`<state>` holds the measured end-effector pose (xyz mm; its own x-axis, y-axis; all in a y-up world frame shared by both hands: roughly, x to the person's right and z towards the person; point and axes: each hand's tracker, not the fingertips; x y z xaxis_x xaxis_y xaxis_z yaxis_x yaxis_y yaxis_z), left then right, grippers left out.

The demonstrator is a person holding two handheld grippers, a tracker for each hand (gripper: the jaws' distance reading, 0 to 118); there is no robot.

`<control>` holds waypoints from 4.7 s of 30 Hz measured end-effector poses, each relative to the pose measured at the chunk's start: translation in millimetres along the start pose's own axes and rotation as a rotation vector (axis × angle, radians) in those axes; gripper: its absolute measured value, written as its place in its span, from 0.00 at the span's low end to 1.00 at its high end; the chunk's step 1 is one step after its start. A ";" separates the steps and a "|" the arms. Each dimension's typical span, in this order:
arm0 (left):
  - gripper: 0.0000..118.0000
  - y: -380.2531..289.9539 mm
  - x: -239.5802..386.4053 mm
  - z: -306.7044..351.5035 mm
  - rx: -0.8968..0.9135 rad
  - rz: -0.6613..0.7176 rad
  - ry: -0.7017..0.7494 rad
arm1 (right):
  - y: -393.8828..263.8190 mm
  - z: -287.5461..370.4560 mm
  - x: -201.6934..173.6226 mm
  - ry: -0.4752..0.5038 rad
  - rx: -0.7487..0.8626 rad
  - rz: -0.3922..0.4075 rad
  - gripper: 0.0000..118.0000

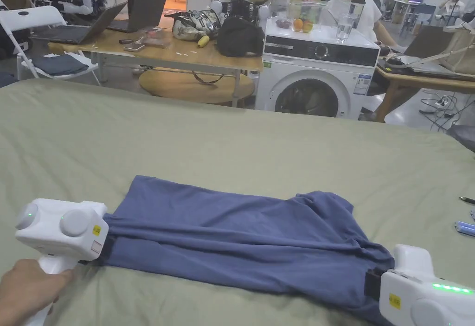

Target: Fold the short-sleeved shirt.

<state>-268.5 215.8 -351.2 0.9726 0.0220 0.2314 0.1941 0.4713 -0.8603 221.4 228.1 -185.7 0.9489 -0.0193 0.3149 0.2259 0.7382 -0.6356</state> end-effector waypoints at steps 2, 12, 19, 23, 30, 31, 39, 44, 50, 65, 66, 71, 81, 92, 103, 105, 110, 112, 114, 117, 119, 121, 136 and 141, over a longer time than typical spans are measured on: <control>0.00 -0.2 -12.9 10.4 0.049 0.053 -0.040 | 2.9 -1.8 14.4 0.000 -0.026 -0.014 0.32; 0.00 -20.2 -30.1 32.1 0.153 0.088 -0.098 | -20.5 -54.3 19.6 0.095 -0.286 -0.022 0.43; 0.00 -26.8 -30.7 31.2 0.172 0.098 -0.105 | -28.3 -42.6 12.9 0.093 -0.183 0.011 0.03; 0.00 -26.8 -31.1 55.9 0.221 0.102 -0.126 | -16.6 -10.0 16.2 0.089 -0.119 0.052 0.02; 0.00 -53.0 -43.2 99.2 0.246 0.123 -0.141 | -7.0 45.5 23.0 0.041 -0.102 0.115 0.02; 0.00 -59.9 -44.0 101.6 0.238 0.126 -0.148 | -11.6 50.2 23.7 0.040 -0.108 0.119 0.02; 0.00 -116.4 -40.2 71.3 0.117 0.116 -0.109 | -65.3 38.9 16.7 -0.008 -0.234 0.196 0.02; 0.00 -131.8 -39.2 41.4 0.075 0.126 -0.094 | -81.0 16.6 16.9 -0.017 -0.251 0.171 0.02; 0.02 -126.7 -30.3 49.0 0.091 0.121 -0.088 | -73.7 20.6 11.5 -0.028 -0.234 0.138 0.16; 0.24 -95.3 18.2 114.2 0.631 0.012 -0.006 | -18.5 80.8 -46.5 0.000 0.351 0.042 0.37; 0.24 -96.8 21.6 116.0 0.680 0.022 -0.002 | -17.6 80.9 -50.7 0.007 0.377 0.039 0.32; 0.00 -98.5 33.3 117.0 0.789 0.056 0.050 | -12.8 74.1 -68.9 0.007 0.450 0.063 0.00; 0.00 -33.1 -12.5 79.3 0.527 0.168 -0.014 | 7.5 48.6 -77.7 0.066 0.406 0.056 0.00; 0.36 95.2 -35.2 -7.8 0.126 0.158 -0.154 | 19.7 9.6 -72.7 0.065 0.281 0.091 0.00; 0.38 102.3 -19.2 -56.4 -0.069 0.077 -0.032 | 14.8 -8.9 -52.6 0.052 0.174 0.089 0.00; 0.23 98.6 -9.0 -55.1 -0.028 -0.003 0.019 | 16.7 -12.7 -48.7 0.054 0.156 0.076 0.00; 0.00 104.0 -8.5 -57.8 0.015 -0.046 0.024 | 36.6 -24.8 -37.8 0.040 0.104 0.057 0.00; 0.00 103.2 -16.2 -48.7 0.070 -0.025 -0.005 | 54.5 -34.0 -30.2 0.030 0.052 0.060 0.01; 0.00 101.4 -23.7 -43.3 0.091 0.001 -0.036 | 74.6 -49.5 -19.0 0.037 0.005 0.058 0.28; 0.00 99.6 -32.9 -27.2 0.155 0.031 -0.070 | 105.8 -87.1 -3.4 0.016 -0.100 0.049 0.48; 0.00 96.0 -32.1 -19.8 0.183 0.022 -0.065 | 120.6 -114.8 3.4 0.012 -0.156 0.058 0.48; 0.00 95.8 -36.7 -15.1 0.192 0.039 -0.081 | 129.4 -140.8 8.7 0.026 -0.214 0.027 0.48; 0.00 86.7 -36.7 -11.2 0.219 0.083 -0.097 | 126.6 -182.8 5.4 0.084 -0.285 0.013 0.00; 0.00 81.5 -36.5 3.3 0.244 0.087 -0.109 | 131.6 -123.1 15.4 0.116 -0.152 -0.007 0.00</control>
<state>-288.7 256.4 -428.2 0.9622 0.1604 0.2202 0.0606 0.6619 -0.7472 292.9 241.9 -351.2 0.9644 -0.1083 0.2415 0.2547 0.6277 -0.7356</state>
